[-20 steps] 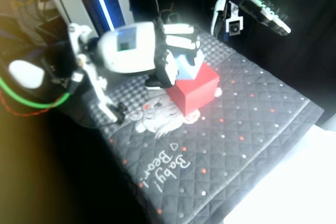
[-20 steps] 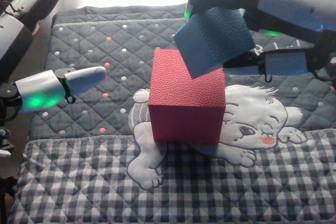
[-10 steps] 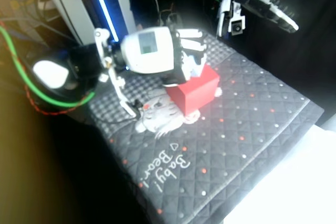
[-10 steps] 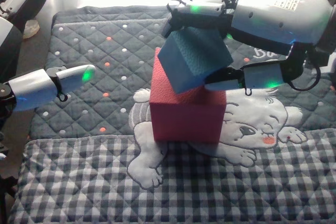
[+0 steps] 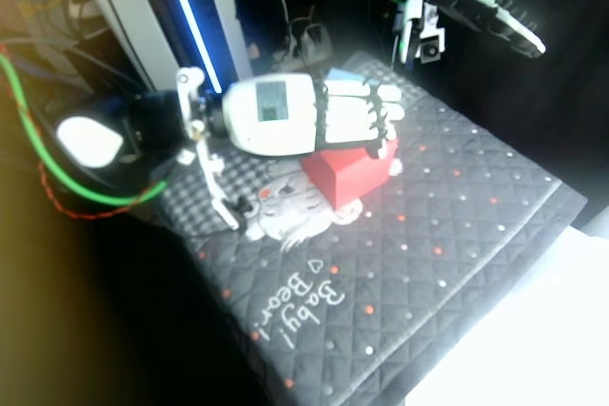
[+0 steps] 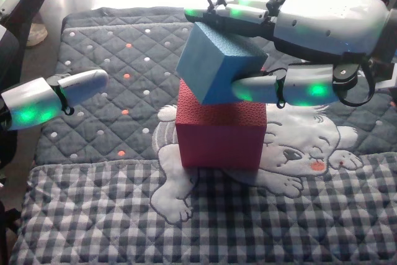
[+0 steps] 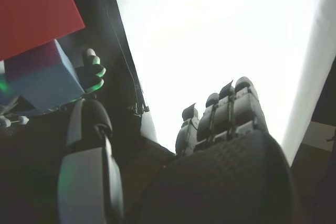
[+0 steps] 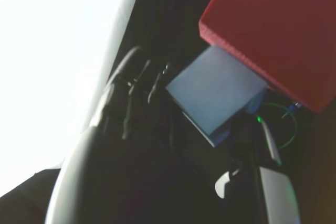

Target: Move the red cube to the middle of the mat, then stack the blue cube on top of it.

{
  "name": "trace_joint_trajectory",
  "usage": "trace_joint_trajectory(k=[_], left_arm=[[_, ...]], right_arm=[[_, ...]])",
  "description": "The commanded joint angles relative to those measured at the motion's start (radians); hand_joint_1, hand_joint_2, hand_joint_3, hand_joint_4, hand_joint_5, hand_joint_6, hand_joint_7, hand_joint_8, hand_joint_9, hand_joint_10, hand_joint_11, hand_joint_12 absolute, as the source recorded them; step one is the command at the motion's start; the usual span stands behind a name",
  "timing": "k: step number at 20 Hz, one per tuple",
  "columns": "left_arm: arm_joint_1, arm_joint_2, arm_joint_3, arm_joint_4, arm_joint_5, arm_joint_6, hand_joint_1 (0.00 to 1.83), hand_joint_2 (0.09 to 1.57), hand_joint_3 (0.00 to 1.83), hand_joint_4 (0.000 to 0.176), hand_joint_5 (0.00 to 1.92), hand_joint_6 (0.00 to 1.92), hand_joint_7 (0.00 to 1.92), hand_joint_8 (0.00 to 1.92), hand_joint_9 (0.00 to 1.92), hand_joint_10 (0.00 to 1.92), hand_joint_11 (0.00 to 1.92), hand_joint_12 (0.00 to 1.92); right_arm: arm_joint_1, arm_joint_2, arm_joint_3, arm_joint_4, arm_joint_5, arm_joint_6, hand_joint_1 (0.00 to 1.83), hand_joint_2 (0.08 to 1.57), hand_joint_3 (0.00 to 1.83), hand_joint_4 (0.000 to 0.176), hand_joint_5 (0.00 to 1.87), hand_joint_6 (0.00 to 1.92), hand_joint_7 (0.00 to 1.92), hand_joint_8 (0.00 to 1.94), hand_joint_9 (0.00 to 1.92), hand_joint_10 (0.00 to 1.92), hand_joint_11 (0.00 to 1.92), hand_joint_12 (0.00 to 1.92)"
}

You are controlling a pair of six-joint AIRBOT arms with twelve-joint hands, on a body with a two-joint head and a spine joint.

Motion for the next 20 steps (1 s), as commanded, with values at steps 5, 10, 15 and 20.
trace_joint_trajectory(k=[5,10,15,20], left_arm=[[0.003,-0.003,0.002,0.013,-0.135,-0.006,0.7,0.97,0.0,0.17,0.0,0.0,0.0,0.0,0.0,0.0,0.0,0.0],[0.01,-0.002,0.0,0.006,-0.144,-0.007,0.73,0.98,0.0,0.176,0.0,0.0,0.0,0.0,0.0,0.0,0.0,0.0],[0.02,-0.002,-0.003,-0.001,-0.153,-0.01,0.77,0.98,0.0,0.174,0.0,0.0,0.0,0.0,0.0,0.0,0.0,0.0],[0.04,0.002,-0.011,-0.001,-0.18,-0.016,0.78,0.98,0.0,0.155,0.01,0.0,0.0,0.0,0.0,0.0,0.0,0.0]], right_arm=[[0.013,0.004,-0.008,0.032,0.113,0.005,0.24,1.29,0.0,0.0,0.0,0.0,0.0,0.0,0.0,0.01,0.0,0.47],[0.01,0.011,-0.008,0.034,0.111,0.005,0.19,1.31,0.01,0.0,0.0,0.0,0.0,0.0,0.0,0.0,0.0,0.0],[0.001,0.02,-0.013,0.048,0.11,0.005,0.25,1.32,0.0,0.0,0.0,0.0,0.0,0.0,0.0,0.0,0.0,0.0],[-0.007,0.192,-0.111,0.068,0.136,-0.015,0.29,1.31,0.0,0.0,0.0,0.0,0.0,0.0,0.0,0.0,0.03,0.02]])
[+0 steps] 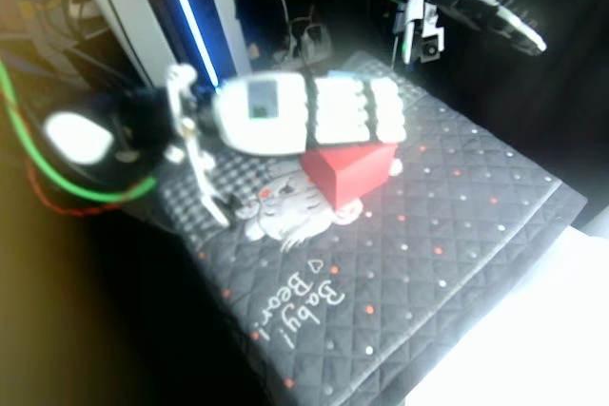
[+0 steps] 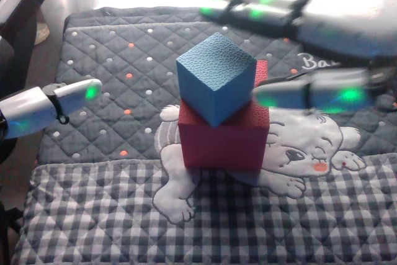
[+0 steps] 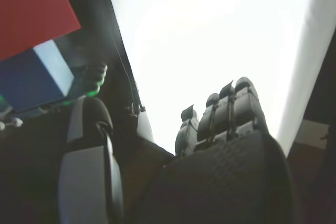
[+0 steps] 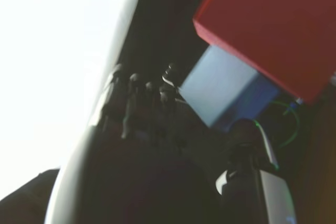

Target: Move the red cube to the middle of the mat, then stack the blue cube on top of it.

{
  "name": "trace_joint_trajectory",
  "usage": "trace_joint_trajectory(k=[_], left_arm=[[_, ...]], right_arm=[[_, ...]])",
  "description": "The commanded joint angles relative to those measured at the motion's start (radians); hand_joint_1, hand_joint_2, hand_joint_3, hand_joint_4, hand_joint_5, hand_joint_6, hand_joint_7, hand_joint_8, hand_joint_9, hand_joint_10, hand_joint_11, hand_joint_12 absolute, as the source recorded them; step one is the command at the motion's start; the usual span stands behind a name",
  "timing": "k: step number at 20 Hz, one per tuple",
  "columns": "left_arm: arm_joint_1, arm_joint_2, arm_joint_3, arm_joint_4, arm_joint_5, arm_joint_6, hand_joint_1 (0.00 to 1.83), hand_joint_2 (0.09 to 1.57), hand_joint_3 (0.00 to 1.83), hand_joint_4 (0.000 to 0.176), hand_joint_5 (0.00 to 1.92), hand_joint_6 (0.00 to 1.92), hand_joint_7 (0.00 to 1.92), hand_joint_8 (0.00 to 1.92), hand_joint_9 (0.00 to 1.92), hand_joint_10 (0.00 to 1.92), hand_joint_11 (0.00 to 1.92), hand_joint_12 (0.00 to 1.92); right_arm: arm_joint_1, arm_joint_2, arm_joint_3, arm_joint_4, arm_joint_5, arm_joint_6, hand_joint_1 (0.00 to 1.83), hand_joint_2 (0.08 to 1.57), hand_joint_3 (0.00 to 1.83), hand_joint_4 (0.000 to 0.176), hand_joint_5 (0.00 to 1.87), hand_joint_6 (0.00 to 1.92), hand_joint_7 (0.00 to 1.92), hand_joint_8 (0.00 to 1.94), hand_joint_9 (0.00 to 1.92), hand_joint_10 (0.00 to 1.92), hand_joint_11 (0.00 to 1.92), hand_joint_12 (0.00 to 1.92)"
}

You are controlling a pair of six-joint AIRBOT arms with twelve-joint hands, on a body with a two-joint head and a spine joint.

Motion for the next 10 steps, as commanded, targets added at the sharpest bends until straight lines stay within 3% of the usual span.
trace_joint_trajectory(k=[1,4,5,6,7,8,10], left_arm=[[-0.001,0.004,0.0,0.021,-0.14,-0.014,0.8,0.98,0.0,0.154,0.01,0.0,0.0,0.0,0.0,0.0,0.0,0.0],[0.023,0.01,-0.008,0.015,-0.181,-0.022,0.76,1.0,0.01,0.168,0.0,0.0,0.0,0.0,0.0,0.0,0.0,0.0],[0.03,0.012,-0.012,0.014,-0.193,-0.023,0.73,1.01,0.01,0.157,0.0,0.0,0.0,0.0,0.0,0.0,0.0,0.0],[0.04,0.015,-0.016,0.011,-0.21,-0.023,0.73,1.01,0.01,0.157,0.0,0.0,0.0,0.0,0.0,0.0,0.0,0.0],[0.05,0.019,-0.021,0.007,-0.233,-0.023,0.67,1.01,0.01,0.174,0.0,0.0,0.0,0.0,0.0,0.0,0.0,0.0],[0.059,0.025,-0.026,0.003,-0.255,-0.023,0.65,1.02,0.01,0.151,0.0,0.0,0.0,0.0,0.0,0.0,0.0,0.0],[0.065,0.036,-0.032,0.004,-0.268,-0.027,0.65,1.03,0.02,0.151,0.0,0.0,0.0,0.0,0.0,0.0,0.0,0.0]], right_arm=[[-0.001,0.032,-0.015,0.062,0.106,-0.03,0.34,1.31,0.0,0.0,0.0,0.0,0.0,0.0,0.03,0.01,0.0,0.0],[-0.052,0.127,-0.071,0.174,0.146,-0.149,0.33,1.3,0.0,0.0,0.0,0.0,0.0,0.0,0.0,0.0,0.0,0.0],[-0.071,0.143,-0.08,0.209,0.162,-0.181,0.4,1.28,0.0,0.0,0.0,0.0,0.0,0.0,0.02,0.01,0.0,0.0],[-0.098,0.159,-0.086,0.242,0.185,-0.188,0.4,1.28,0.0,0.0,0.0,0.0,0.0,0.0,0.02,0.01,0.0,0.0],[-0.125,0.172,-0.088,0.277,0.216,-0.188,0.49,1.3,0.0,0.0,0.0,0.0,0.0,0.0,0.01,0.0,0.0,0.0],[-0.155,0.19,-0.1,0.334,0.255,-0.228,0.53,1.26,0.0,0.0,0.0,0.0,0.0,0.0,0.02,0.01,0.01,0.0],[-0.186,0.23,-0.146,0.416,0.314,-0.359,0.58,1.22,0.0,0.0,0.0,0.0,0.0,0.0,0.01,0.0,0.0,0.0]])
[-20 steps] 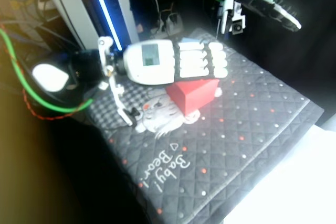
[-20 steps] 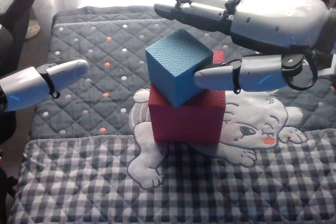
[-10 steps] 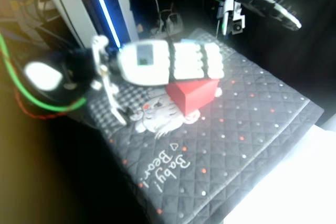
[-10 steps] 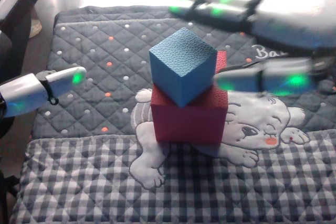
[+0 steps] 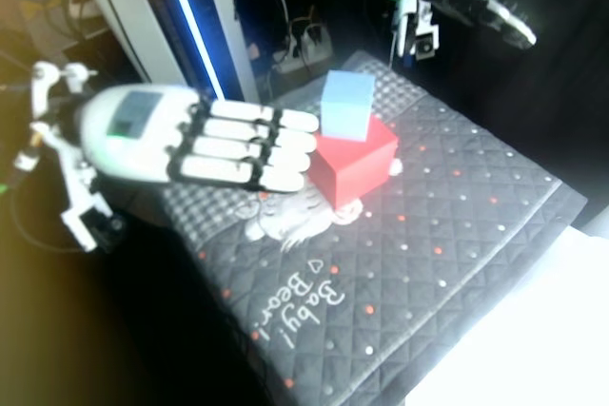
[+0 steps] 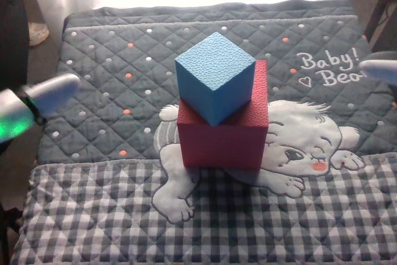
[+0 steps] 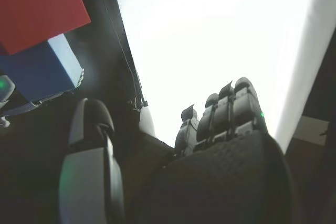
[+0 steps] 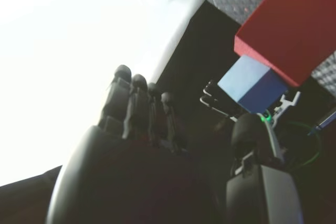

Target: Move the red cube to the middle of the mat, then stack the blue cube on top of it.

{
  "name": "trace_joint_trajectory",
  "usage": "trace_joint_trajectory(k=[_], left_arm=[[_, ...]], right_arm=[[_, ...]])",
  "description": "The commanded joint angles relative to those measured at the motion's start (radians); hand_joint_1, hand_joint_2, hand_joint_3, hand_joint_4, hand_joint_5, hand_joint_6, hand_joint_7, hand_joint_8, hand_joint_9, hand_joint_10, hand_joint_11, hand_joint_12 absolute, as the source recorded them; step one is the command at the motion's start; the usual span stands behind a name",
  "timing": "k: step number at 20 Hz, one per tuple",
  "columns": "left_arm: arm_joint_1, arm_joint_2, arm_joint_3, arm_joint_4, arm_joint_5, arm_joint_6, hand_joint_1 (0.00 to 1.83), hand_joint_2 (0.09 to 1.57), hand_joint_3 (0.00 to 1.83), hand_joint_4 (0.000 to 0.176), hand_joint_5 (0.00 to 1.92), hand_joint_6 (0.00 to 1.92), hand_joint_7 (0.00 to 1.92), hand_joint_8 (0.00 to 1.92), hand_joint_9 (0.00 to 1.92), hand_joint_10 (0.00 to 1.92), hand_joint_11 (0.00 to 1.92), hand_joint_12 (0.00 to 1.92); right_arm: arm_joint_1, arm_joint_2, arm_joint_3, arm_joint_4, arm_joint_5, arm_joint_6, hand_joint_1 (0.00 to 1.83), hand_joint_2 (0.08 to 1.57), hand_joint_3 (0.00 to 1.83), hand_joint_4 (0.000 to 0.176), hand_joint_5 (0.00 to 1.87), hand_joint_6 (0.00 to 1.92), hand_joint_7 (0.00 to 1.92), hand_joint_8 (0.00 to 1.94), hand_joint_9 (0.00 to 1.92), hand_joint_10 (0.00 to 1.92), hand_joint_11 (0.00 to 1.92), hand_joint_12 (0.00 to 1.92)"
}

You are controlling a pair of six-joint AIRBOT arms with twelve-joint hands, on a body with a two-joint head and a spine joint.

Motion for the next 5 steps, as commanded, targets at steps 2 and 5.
trace_joint_trajectory(k=[2,5], left_arm=[[-0.008,0.011,-0.001,0.036,-0.138,-0.008,0.61,1.04,0.01,0.171,0.0,0.0,0.0,0.0,0.0,0.0,0.0,0.0],[-0.013,0.03,-0.001,0.057,-0.138,-0.013,0.63,1.04,0.01,0.136,0.0,0.0,0.0,0.0,0.0,0.0,0.0,0.0]], right_arm=[[-0.013,0.029,-0.019,0.049,0.226,-0.042,0.44,1.29,0.01,0.031,0.0,0.0,0.0,0.0,0.0,0.0,0.0,0.0],[-0.034,0.036,-0.034,0.083,0.307,-0.075,0.47,1.26,0.0,0.093,0.0,0.0,0.0,0.0,0.02,0.01,0.01,0.01]])
